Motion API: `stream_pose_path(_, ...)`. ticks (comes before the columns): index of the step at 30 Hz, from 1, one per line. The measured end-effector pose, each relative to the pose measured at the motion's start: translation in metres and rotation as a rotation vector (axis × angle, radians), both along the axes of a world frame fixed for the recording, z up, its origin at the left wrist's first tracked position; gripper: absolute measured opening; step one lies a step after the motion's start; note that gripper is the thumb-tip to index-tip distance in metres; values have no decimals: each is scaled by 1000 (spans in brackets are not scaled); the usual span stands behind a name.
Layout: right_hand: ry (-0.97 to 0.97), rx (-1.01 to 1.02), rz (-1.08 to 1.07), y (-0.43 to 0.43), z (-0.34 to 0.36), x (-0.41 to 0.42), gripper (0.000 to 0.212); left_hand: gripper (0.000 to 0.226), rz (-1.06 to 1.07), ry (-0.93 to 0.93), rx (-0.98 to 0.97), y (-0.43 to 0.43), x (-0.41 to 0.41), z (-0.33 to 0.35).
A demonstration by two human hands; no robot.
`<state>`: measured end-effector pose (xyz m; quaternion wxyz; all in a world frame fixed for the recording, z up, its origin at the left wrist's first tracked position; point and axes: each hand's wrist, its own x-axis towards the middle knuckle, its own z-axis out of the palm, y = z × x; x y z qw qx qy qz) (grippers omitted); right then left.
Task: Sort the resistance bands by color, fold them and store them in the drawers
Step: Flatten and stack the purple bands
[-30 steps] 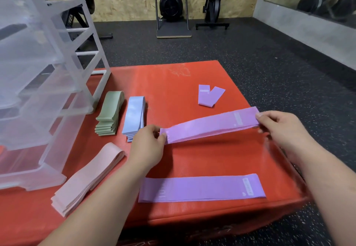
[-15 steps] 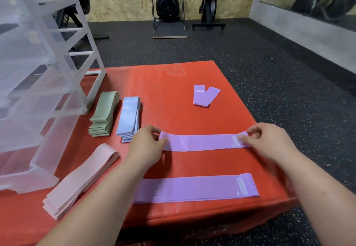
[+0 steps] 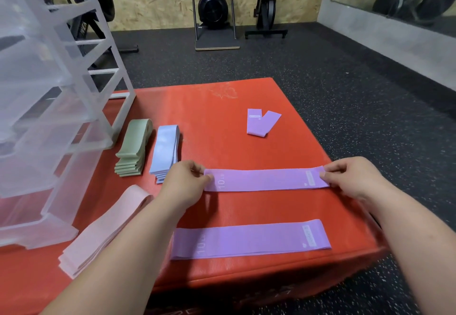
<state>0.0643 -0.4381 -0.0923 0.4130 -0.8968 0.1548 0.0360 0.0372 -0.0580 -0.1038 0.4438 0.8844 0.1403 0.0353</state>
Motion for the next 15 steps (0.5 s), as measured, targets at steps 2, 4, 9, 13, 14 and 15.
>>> stream_pose_path(2,-4,74,12,-2,3,-5,3,14,3,-12,-81,0,-3,5)
stream_pose_path(4,-14,193,23,-1,8,-14,4,16,3,-26,-163,0,-9,11)
stream_pose_path(9,-20,415,15,-4,23,-41,13,16,-8,-44,-357,4,-35,30)
stream_pose_path(13,-47,497,40,-7,30,-67,20,17,-46,-9,-445,15,-62,45)
stream_pose_path(14,-56,503,49,-7,31,-73,21,19,-63,12,-455,20,-69,48)
stream_pose_path(15,-66,505,57,-7,32,-80,21,20,-75,34,-464,24,-75,50)
